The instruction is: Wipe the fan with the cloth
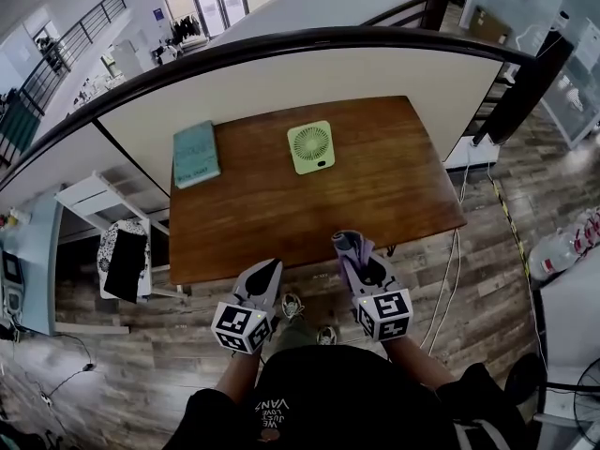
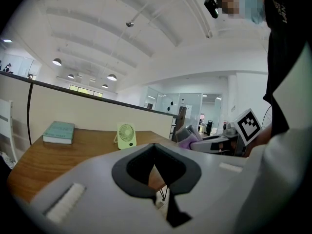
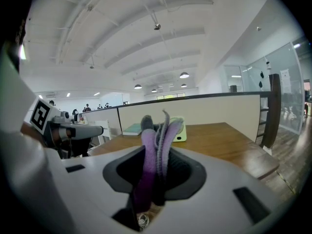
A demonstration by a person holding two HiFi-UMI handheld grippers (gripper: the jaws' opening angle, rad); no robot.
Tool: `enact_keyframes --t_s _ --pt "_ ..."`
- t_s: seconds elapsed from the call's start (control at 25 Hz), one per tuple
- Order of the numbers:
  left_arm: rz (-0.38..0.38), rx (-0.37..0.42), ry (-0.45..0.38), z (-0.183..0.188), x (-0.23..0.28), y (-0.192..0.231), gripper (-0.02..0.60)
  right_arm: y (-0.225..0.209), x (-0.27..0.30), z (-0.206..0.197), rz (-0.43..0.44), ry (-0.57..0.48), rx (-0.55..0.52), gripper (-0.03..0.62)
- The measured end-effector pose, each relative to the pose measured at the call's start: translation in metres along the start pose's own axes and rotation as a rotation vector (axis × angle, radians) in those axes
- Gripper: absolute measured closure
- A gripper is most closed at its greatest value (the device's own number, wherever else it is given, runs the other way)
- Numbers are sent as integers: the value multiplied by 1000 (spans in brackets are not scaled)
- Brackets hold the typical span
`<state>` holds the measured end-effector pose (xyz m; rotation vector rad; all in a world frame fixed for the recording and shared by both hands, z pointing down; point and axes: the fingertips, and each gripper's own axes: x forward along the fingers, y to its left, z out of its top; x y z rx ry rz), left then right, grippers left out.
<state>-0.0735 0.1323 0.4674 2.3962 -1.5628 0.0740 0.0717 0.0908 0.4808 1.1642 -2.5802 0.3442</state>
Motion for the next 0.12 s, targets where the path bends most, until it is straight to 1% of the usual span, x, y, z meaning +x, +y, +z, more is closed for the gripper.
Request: enact_keyframes --t_s 0.12 --pt "4 -4 -1 -1 0 2 571 0 1 0 -1 0 -3 477"
